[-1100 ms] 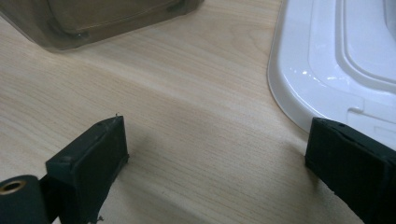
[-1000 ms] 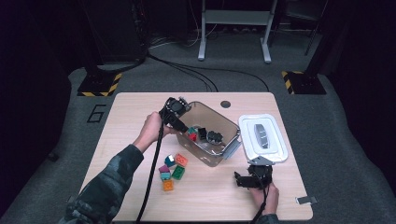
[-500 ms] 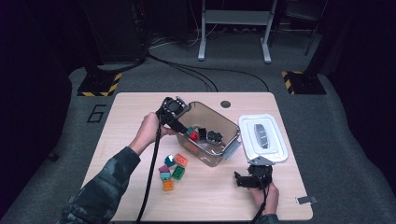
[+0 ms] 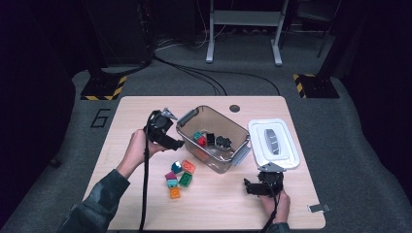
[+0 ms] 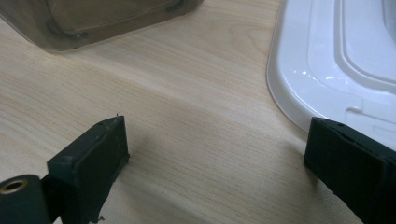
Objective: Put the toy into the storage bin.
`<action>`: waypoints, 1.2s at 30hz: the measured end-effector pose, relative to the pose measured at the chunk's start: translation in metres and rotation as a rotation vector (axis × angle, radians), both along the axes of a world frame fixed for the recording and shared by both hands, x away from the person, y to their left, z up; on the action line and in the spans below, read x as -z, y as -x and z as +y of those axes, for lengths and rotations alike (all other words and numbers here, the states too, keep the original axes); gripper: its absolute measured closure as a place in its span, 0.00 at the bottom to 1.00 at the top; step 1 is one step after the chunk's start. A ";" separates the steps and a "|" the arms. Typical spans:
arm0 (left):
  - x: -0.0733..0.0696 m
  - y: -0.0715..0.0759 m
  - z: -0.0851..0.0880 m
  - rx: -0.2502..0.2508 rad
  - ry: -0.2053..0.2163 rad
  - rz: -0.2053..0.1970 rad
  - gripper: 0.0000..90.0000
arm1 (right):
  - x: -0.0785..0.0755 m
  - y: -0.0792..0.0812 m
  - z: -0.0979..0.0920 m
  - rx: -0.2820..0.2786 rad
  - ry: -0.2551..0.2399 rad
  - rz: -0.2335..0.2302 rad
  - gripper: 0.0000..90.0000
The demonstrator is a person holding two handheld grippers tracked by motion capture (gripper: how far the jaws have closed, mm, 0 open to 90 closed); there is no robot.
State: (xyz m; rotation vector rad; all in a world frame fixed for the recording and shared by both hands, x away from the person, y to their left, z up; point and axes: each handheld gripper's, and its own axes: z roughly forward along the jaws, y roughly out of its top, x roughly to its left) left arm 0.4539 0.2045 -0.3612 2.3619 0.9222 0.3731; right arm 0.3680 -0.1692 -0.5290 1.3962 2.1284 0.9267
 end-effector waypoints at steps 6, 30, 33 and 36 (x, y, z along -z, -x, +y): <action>0.014 0.012 0.025 -0.028 0.030 -0.017 0.17 | 0.000 0.000 0.000 0.000 0.000 0.000 0.06; 0.114 0.044 0.048 -0.093 0.090 0.062 0.14 | 0.000 0.000 0.000 0.001 0.000 -0.001 0.06; 0.119 0.045 0.045 -0.083 0.085 0.062 0.14 | 0.000 0.000 0.000 0.001 0.000 -0.001 0.06; 0.124 0.045 0.041 -0.080 0.089 0.064 0.14 | 0.000 0.000 0.000 0.001 0.001 -0.001 0.06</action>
